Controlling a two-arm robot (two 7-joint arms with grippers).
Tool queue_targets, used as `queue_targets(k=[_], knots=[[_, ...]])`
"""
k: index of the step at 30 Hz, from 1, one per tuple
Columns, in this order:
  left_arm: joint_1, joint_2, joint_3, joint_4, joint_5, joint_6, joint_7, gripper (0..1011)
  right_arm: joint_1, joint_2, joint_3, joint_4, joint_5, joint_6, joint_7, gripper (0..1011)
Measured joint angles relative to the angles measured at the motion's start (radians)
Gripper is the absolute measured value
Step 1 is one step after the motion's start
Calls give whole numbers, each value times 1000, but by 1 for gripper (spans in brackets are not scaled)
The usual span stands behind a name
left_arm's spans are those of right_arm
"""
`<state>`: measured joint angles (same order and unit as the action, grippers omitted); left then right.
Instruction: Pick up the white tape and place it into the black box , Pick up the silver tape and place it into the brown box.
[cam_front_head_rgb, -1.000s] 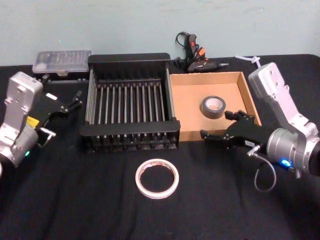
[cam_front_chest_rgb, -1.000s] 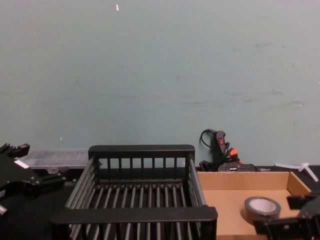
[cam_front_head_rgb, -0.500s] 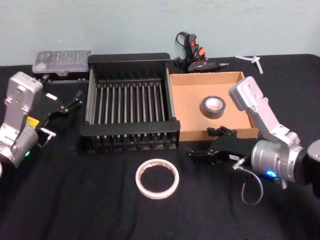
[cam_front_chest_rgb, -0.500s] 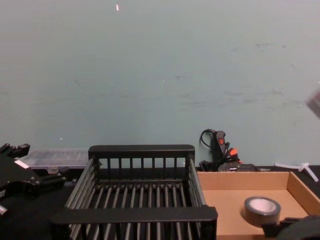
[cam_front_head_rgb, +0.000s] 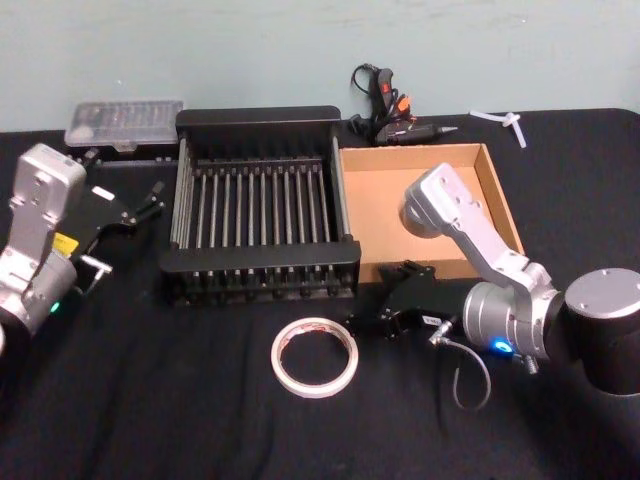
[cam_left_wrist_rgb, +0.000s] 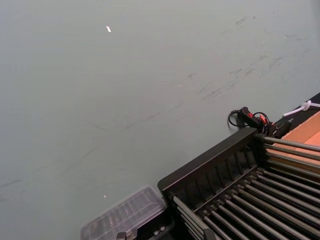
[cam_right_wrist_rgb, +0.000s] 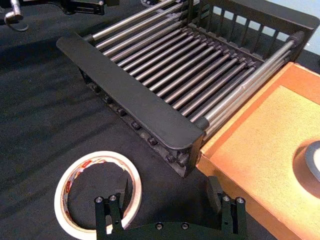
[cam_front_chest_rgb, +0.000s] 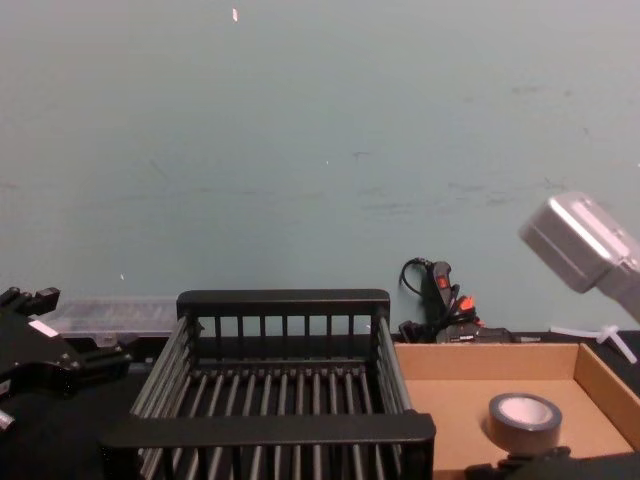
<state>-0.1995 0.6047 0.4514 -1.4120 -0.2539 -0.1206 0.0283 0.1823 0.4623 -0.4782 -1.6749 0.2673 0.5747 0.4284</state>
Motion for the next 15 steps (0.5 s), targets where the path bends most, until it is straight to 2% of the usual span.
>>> queue_targets(k=[15], knots=[[0, 0, 0, 0, 0, 0, 0, 1001, 37, -22, -50, 47, -3, -1, 21, 1002]])
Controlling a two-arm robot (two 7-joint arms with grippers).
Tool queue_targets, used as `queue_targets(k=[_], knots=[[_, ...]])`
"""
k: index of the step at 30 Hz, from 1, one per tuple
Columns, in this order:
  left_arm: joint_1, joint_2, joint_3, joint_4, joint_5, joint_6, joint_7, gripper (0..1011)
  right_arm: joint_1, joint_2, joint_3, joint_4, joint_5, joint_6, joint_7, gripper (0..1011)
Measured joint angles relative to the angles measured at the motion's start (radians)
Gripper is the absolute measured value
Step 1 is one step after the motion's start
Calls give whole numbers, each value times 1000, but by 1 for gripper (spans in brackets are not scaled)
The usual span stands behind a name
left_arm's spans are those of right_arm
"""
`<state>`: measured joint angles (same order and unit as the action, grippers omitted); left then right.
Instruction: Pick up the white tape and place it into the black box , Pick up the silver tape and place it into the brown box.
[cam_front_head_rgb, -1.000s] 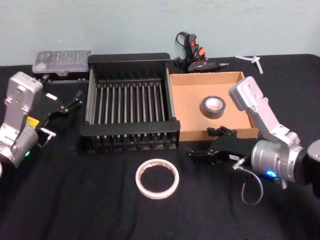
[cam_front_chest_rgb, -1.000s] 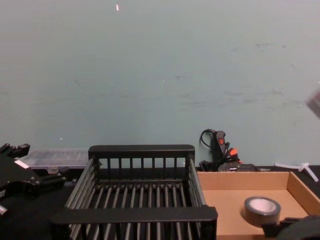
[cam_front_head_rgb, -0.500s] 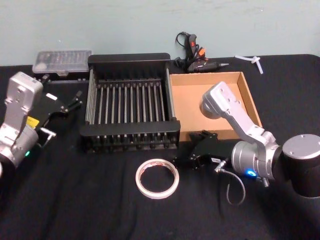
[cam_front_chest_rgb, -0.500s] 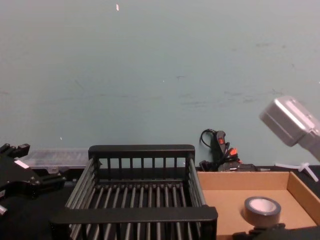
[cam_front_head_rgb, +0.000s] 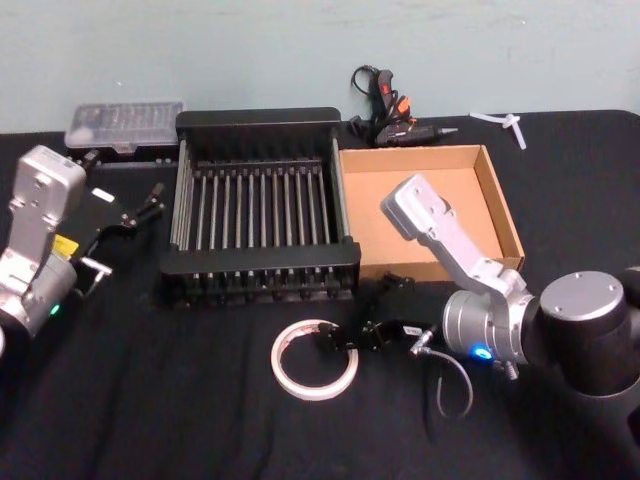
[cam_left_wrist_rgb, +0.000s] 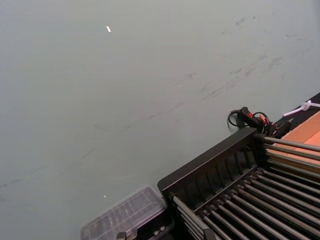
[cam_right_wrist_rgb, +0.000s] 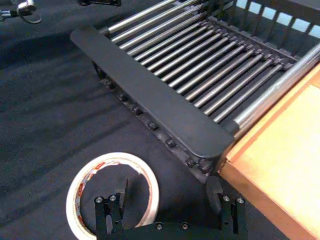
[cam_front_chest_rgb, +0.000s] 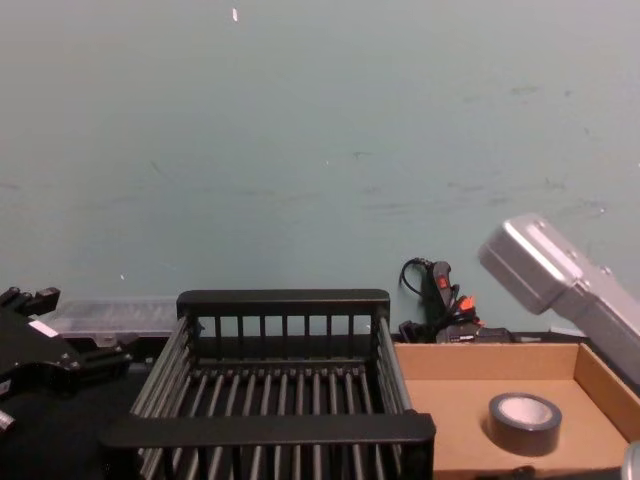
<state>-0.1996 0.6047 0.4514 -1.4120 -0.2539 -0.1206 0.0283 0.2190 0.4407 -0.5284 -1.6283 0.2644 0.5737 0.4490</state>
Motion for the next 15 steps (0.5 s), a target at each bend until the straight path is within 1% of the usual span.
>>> queue_targets(k=[5, 15], knots=[[0, 0, 0, 0, 0, 0, 0, 1001, 5, -1, -19, 9, -8, -4, 3, 1002], [0, 0, 0, 0, 0, 0, 0, 1002, 7, -4, -33, 24, -20, -6, 3, 1002]])
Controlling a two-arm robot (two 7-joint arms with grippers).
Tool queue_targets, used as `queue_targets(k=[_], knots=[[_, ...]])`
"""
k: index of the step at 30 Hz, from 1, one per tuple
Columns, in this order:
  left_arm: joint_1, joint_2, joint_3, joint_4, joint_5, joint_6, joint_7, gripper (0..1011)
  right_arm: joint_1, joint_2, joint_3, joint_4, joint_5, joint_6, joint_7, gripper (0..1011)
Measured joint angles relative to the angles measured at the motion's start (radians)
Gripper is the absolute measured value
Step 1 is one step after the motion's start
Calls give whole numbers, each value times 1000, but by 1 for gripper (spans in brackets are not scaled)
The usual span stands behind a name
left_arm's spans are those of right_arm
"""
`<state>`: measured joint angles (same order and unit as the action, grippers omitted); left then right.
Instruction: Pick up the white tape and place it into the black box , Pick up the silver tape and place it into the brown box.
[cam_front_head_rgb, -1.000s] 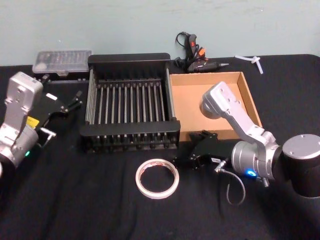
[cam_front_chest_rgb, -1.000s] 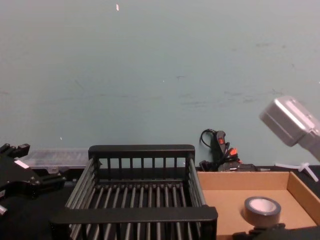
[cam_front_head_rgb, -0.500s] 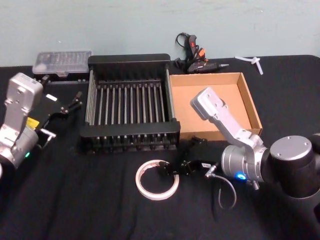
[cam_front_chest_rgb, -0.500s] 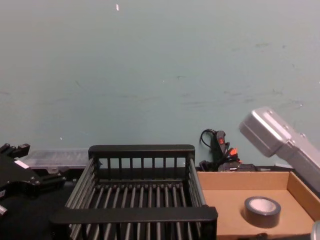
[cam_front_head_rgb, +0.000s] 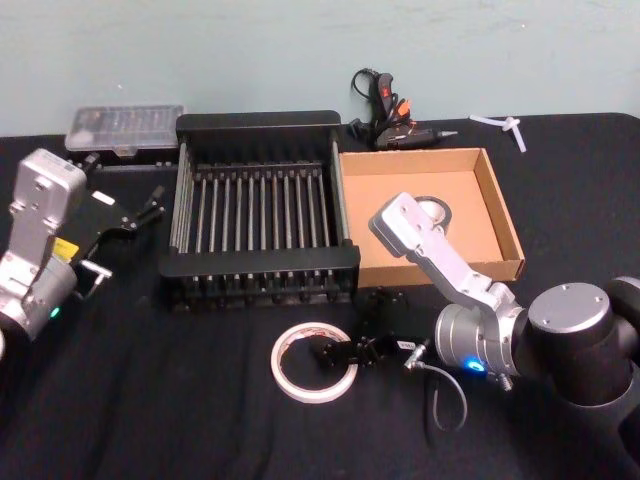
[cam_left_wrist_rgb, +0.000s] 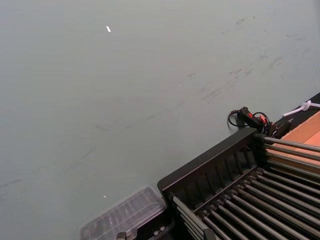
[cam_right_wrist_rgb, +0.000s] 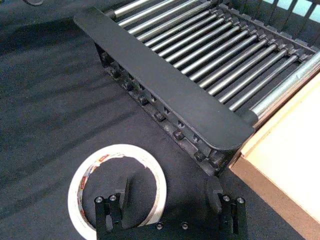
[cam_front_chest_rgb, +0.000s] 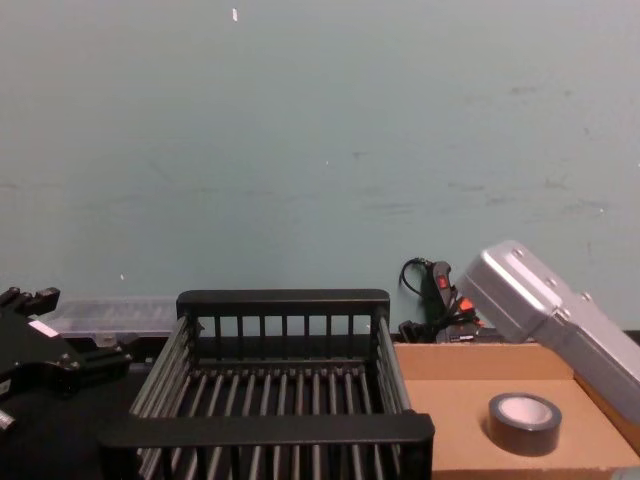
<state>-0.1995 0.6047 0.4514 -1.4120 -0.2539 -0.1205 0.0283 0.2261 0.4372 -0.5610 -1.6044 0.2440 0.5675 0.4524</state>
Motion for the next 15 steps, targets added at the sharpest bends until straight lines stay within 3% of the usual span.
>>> queue_targets(k=[15], knots=[[0, 0, 0, 0, 0, 0, 0, 1000, 10, -8, -13, 16, -13, 7, 10, 1002]])
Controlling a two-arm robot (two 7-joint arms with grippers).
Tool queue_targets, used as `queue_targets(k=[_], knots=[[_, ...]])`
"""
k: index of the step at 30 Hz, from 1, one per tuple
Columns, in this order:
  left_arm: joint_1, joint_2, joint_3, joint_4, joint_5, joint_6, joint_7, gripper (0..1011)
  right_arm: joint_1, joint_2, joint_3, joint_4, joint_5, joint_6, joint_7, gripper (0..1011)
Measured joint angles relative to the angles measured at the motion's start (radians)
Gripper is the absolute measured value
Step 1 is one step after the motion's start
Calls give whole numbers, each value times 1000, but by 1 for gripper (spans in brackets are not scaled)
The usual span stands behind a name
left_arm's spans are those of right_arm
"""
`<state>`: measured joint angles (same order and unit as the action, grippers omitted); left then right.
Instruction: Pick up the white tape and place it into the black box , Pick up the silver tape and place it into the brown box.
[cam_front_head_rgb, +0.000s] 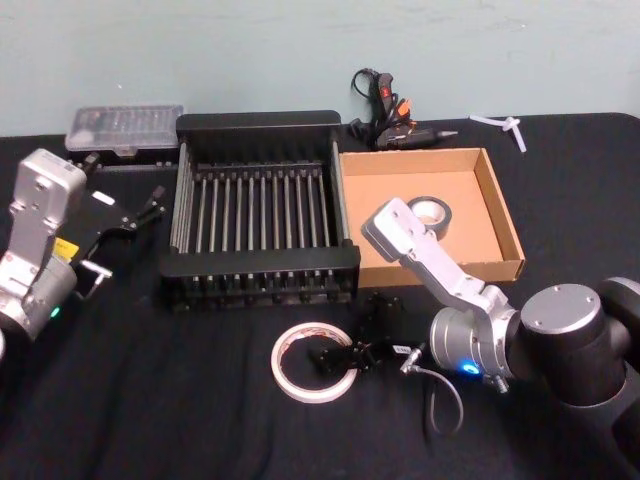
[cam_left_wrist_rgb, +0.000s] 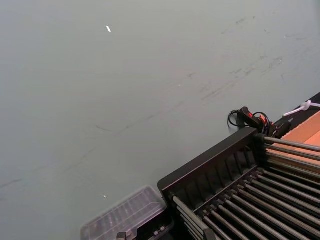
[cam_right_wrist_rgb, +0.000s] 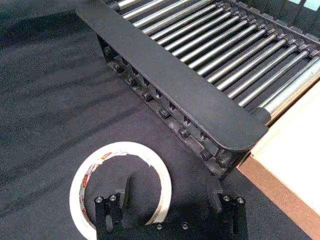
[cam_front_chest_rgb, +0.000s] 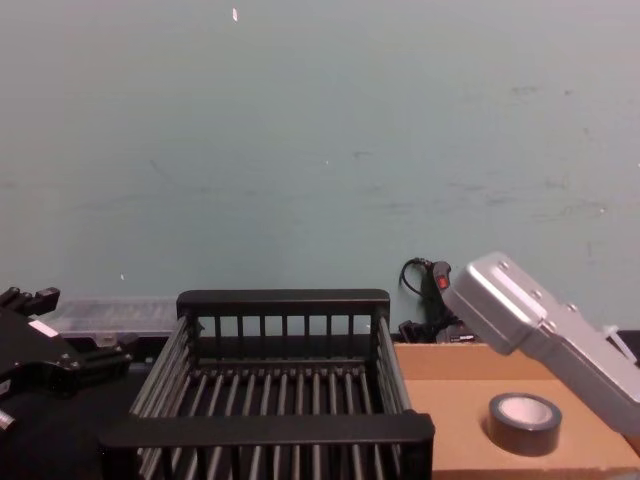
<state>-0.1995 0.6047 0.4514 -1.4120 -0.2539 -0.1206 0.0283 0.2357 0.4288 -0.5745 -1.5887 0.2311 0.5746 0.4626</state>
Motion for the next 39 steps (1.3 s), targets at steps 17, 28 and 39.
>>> queue_targets(k=[17, 28, 39], knots=[[0, 0, 0, 0, 0, 0, 0, 1001, -6, 0, -1, -8, -21, -1, 0, 1002], [0, 0, 0, 0, 0, 0, 0, 1001, -7, 0, 0, -12, -36, -4, 2, 1002], [0, 0, 0, 0, 0, 0, 0, 1001, -10, -2, 2, -8, -42, -6, 11, 1002]])
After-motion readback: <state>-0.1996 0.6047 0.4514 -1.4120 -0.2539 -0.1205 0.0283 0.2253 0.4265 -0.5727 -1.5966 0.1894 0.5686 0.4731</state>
